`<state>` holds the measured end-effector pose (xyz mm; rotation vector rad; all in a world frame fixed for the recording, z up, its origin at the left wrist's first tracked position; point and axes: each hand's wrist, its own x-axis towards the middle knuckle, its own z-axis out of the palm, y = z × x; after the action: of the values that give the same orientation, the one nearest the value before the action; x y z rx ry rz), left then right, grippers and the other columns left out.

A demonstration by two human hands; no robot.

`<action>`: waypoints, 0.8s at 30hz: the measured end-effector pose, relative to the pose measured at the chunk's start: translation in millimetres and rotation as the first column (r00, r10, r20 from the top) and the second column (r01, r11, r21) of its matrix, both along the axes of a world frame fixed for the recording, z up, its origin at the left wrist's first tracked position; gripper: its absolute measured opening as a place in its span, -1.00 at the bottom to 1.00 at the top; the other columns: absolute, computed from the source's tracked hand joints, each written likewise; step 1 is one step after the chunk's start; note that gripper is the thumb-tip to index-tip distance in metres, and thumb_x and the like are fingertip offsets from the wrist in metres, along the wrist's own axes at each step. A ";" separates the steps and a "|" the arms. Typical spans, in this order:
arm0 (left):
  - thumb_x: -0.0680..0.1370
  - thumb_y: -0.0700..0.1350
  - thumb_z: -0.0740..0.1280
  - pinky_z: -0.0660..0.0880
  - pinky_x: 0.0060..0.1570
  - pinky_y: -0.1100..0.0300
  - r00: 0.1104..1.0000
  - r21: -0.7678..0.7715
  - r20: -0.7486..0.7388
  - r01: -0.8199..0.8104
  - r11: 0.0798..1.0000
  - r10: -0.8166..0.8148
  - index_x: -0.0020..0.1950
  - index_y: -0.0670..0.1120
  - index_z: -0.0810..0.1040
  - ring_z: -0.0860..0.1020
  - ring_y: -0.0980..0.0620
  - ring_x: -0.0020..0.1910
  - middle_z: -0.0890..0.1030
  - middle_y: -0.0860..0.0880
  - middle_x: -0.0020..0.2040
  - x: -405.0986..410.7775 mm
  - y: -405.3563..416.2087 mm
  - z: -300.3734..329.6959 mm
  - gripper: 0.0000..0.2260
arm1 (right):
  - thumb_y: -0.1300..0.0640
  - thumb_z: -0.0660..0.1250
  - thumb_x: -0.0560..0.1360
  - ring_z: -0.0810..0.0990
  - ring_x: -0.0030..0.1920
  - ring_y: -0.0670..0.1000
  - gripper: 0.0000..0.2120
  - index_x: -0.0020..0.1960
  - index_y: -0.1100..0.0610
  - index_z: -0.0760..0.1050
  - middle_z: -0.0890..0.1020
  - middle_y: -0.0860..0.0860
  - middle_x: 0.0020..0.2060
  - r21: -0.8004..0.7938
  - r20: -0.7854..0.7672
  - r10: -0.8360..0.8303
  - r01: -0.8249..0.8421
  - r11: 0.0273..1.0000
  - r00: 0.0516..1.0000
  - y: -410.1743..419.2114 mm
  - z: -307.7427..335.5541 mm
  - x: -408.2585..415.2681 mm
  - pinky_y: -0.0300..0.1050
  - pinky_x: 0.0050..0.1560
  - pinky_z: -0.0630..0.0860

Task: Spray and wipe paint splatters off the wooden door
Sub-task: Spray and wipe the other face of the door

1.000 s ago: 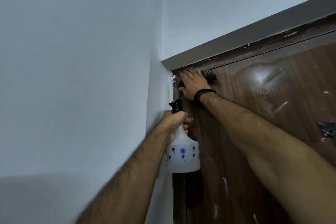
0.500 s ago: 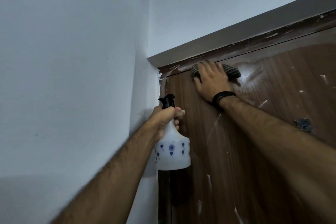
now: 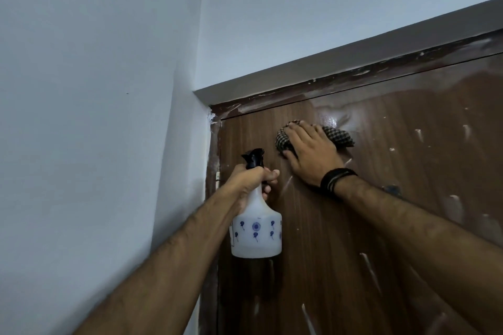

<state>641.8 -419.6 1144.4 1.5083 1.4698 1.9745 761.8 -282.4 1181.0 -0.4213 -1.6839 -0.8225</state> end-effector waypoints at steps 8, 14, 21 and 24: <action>0.53 -0.32 0.39 0.45 -0.42 0.22 0.999 0.022 -0.032 0.039 0.999 -0.038 -0.10 -0.16 0.56 0.44 0.14 -0.48 0.59 -0.02 -0.32 14.5 -0.7 13.3 -0.92 | -0.04 0.16 0.63 0.18 0.53 0.14 -0.48 0.52 0.14 0.22 0.29 0.11 0.51 -0.232 -0.328 -0.108 0.031 0.972 0.939 16.7 71.3 65.0 0.16 0.54 0.03; 0.52 -0.32 0.39 0.46 -0.45 0.24 0.998 0.020 -0.034 0.051 0.998 -0.051 0.05 -0.18 0.56 0.44 0.15 -0.49 0.58 -0.05 -0.27 22.3 6.8 16.3 -0.87 | -0.12 0.11 0.65 0.12 0.56 0.11 -0.45 0.56 0.08 0.18 0.25 0.08 0.54 -0.122 -0.168 -0.012 -0.008 0.992 0.986 10.3 33.5 32.2 0.15 0.55 -0.05; 0.50 -0.36 0.37 0.42 -0.46 0.22 0.997 0.010 0.021 0.071 0.997 -0.071 -0.04 -0.16 0.52 0.41 0.13 -0.52 0.54 -0.05 -0.31 38.8 25.7 13.8 -0.86 | -0.08 0.12 0.65 0.12 0.56 0.08 -0.49 0.55 0.05 0.19 0.25 0.03 0.55 -0.016 0.000 -0.029 0.029 0.999 1.000 8.7 24.7 27.5 0.10 0.54 -0.04; 0.51 -0.34 0.38 0.43 -0.43 0.22 0.996 0.029 0.015 0.088 0.996 -0.088 0.01 -0.15 0.55 0.43 0.13 -0.47 0.57 -0.07 -0.21 38.0 23.6 16.3 -0.86 | -0.05 0.13 0.65 0.13 0.55 0.12 -0.49 0.54 0.10 0.19 0.26 0.08 0.53 -0.178 -0.262 -0.066 0.019 0.984 0.963 6.9 59.9 32.0 0.15 0.55 -0.02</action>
<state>679.8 -396.1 1160.7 1.5370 1.3507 1.9597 793.8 -275.6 1240.9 -0.6617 -1.5024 -0.6204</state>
